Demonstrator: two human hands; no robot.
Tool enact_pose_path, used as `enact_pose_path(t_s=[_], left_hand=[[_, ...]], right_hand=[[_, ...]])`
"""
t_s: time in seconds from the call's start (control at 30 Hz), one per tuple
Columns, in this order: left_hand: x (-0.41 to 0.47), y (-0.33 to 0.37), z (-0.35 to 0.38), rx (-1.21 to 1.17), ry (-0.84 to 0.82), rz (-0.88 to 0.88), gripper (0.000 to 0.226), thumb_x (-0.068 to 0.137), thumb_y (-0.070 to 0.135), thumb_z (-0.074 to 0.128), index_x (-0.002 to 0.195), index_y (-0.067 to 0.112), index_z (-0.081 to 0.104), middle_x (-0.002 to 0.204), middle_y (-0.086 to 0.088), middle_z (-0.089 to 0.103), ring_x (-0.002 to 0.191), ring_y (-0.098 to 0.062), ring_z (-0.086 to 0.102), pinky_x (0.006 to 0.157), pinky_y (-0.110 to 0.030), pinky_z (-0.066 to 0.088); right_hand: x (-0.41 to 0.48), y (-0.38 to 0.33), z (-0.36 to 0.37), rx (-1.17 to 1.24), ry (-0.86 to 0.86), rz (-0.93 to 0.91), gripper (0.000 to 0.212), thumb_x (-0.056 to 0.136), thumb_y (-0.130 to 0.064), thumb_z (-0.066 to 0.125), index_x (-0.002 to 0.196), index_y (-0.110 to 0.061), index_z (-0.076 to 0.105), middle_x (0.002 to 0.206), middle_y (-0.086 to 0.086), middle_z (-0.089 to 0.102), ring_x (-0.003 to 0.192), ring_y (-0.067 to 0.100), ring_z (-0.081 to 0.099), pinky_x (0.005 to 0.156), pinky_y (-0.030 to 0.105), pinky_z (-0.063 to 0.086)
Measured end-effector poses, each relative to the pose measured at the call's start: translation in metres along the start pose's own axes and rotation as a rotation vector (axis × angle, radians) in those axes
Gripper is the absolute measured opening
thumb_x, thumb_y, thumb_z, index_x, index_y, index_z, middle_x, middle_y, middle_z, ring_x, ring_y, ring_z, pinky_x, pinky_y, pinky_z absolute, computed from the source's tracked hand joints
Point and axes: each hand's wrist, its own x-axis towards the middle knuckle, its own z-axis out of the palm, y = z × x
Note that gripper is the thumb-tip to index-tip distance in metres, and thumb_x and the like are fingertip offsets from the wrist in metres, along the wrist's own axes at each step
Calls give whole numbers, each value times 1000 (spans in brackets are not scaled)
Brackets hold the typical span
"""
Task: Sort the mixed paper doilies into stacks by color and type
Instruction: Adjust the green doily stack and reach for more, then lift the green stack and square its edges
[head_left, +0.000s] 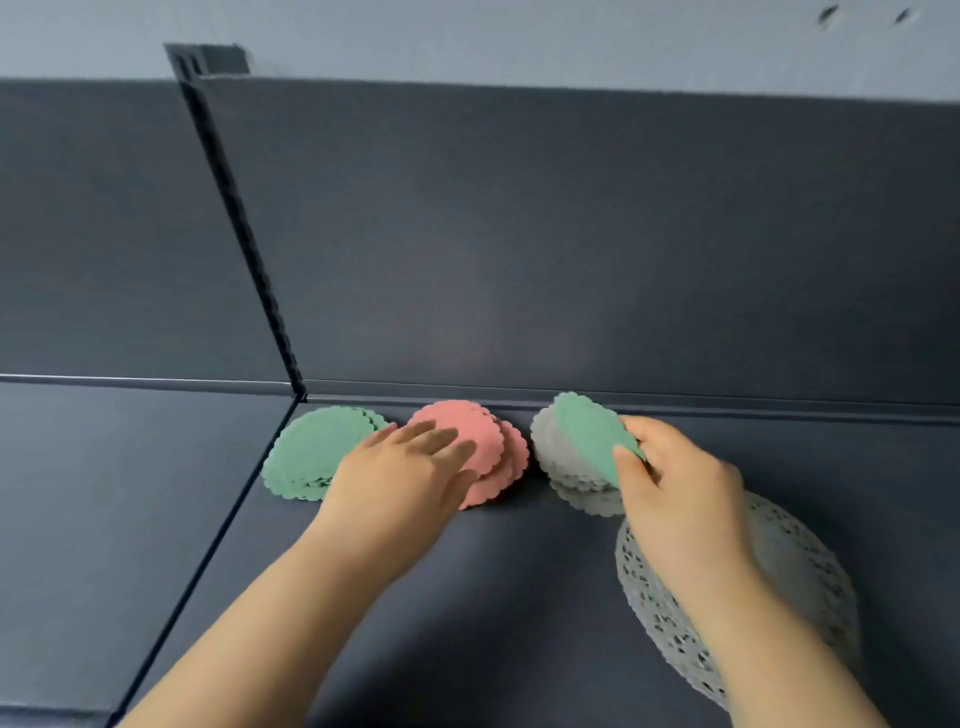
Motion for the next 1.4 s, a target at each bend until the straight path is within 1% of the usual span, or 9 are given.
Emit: enact_pose_path(t_s=[0.1,0.2,0.3,0.4,0.63,0.83,1.07,1.17,1.4], left_hand=[[-33,-54,-16,18,18,-142,19,80,28,61,92,21,73,94,5,73,86,-18,69,71,-32,54],[-66,-105,-31,10,3,-289,27,81,29,54,98,21,73,97,5,72,90,-19,69,70,-33,54],[-90,-140,-38,12,20,-365,18,84,21,60,96,21,73,94,6,72,86,-19,69,65,-32,54],[-108,-164,-39,-26,26,-428,20,81,16,69,100,21,72,97,6,72,89,-20,68,65,-33,54],[-120,-171,-28,-60,62,-355,23,73,12,75,95,19,74,90,6,73,83,-17,70,60,-30,55],[-124,-155,-28,-43,68,-250,23,76,22,57,92,22,73,84,9,72,77,-16,69,65,-27,54],[-128,-118,-25,-60,84,-229,18,79,19,63,94,21,73,86,7,73,79,-18,69,65,-30,55],[-130,-95,-29,-59,42,-221,31,84,27,44,94,22,73,87,8,72,79,-17,69,66,-28,55],[-142,-42,-45,-62,-28,-250,32,85,28,39,90,22,70,84,9,71,77,-16,67,62,-29,55]], right_hand=[[8,-50,44,71,98,-214,30,82,6,58,106,-9,68,102,5,70,95,10,61,82,-4,31],[9,-100,103,98,110,-455,38,76,17,54,107,-2,66,113,12,64,113,19,55,102,17,35],[-2,-125,161,-19,-337,-517,33,89,-2,49,120,-7,59,135,8,50,129,22,42,109,33,31],[-20,-116,196,-264,-673,-457,48,95,-39,40,136,-14,41,150,-1,28,139,12,19,111,24,12],[-15,-120,192,-222,-742,-369,48,95,-42,37,139,-22,36,151,-9,23,138,0,12,107,17,7],[-34,-122,172,-119,-609,-358,44,93,-41,43,135,-26,43,145,-18,32,127,-17,12,103,7,5],[-52,-102,127,-63,-584,-289,45,92,-39,46,135,-29,41,132,-30,28,123,-21,14,91,-9,1],[-66,-89,115,-60,-597,-292,45,92,-40,45,136,-29,41,138,-26,29,126,-19,15,93,-8,2],[-99,-61,84,-15,-613,-278,43,92,-39,44,134,-28,44,143,-20,34,126,-18,16,96,-4,7]])
